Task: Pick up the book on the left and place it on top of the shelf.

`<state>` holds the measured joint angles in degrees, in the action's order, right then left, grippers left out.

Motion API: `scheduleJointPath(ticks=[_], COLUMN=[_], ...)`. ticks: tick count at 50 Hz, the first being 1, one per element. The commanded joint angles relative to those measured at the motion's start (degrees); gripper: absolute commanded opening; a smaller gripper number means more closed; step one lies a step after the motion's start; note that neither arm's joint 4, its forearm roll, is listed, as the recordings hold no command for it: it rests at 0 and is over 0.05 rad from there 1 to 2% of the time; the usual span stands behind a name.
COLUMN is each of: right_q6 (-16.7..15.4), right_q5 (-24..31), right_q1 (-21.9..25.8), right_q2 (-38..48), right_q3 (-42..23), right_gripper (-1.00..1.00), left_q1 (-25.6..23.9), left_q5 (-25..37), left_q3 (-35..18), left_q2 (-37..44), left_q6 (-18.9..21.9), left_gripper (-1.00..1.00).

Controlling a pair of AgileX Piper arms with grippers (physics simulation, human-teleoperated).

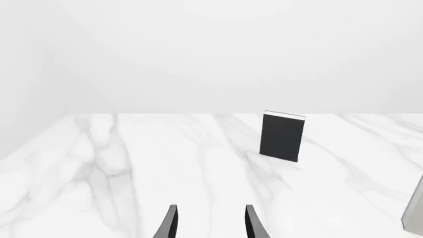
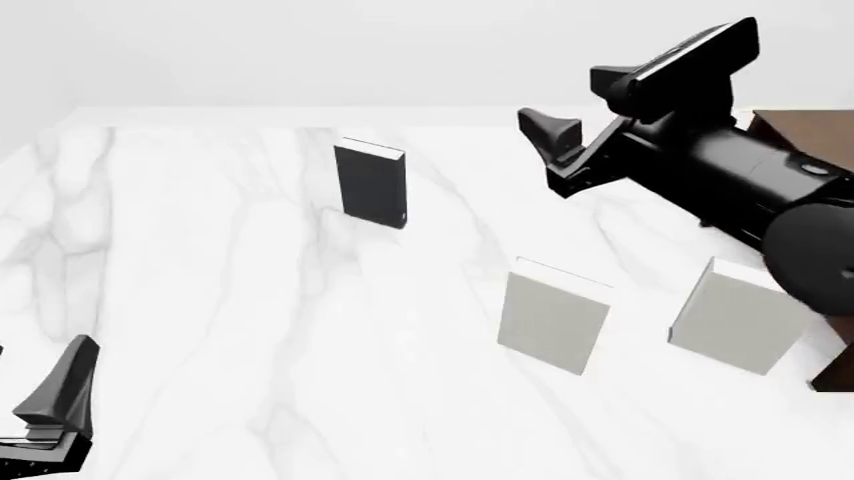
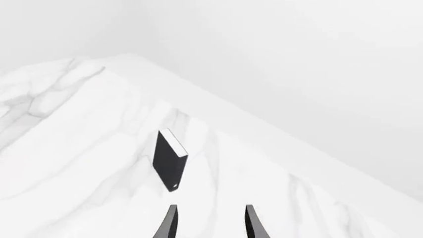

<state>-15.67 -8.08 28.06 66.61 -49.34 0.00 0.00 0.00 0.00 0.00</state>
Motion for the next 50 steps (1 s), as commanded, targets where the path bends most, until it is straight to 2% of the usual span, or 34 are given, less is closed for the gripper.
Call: scheduleJointPath(ticks=[1,21,50], right_q6=[0.13,1.11,1.65], right_q5=[-1.32,-1.02,-1.28], right_q1=[0.8,1.5,2.28], right_q2=[5.71,16.08,26.7], right_q3=[-3.05,-11.84,-20.37], right_gripper=[1.0,1.0,1.0], left_q1=[0.0,0.0,0.0], left_q5=[0.0,0.0,0.0], left_q3=[0.0,0.0,0.0], left_q2=[0.0,0.0,0.0], left_q6=[0.0,0.0,0.0], left_gripper=[1.0,1.0,1.0])
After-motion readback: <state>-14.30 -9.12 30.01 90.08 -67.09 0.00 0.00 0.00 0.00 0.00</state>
